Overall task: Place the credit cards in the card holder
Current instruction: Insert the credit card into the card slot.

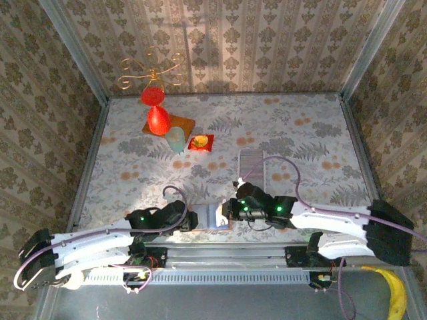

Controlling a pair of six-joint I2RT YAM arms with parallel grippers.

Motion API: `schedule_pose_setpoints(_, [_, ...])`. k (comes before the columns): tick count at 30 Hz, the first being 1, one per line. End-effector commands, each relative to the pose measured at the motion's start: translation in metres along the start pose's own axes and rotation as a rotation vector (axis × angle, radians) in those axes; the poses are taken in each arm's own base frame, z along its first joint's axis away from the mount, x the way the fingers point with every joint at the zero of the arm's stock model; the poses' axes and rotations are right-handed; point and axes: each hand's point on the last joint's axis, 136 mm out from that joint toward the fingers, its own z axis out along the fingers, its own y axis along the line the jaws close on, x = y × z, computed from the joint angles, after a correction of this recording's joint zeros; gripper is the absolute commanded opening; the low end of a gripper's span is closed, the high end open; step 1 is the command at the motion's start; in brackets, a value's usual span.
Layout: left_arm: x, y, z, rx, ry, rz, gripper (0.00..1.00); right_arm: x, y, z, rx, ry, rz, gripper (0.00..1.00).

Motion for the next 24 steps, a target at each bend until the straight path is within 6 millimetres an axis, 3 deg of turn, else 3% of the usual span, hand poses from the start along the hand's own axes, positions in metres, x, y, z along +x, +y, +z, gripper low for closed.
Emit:
schedule_pose_setpoints(1, [-0.008, -0.010, -0.001, 0.020, -0.012, 0.022, 0.55, -0.014, 0.008, 0.016, -0.015, -0.080, 0.069, 0.00])
schedule_pose_setpoints(8, [-0.005, -0.012, 0.005, 0.015, 0.012, 0.026, 0.57, -0.009, 0.007, 0.044, 0.015, -0.064, 0.065, 0.00])
schedule_pose_setpoints(11, [-0.004, -0.013, 0.008, 0.020, 0.020, 0.029, 0.53, -0.008, 0.004, 0.052, 0.027, -0.062, 0.071, 0.00])
schedule_pose_setpoints(24, [0.012, 0.002, 0.016, 0.004, 0.060, 0.000, 0.43, -0.004, -0.004, 0.066, 0.046, -0.069, 0.093, 0.00])
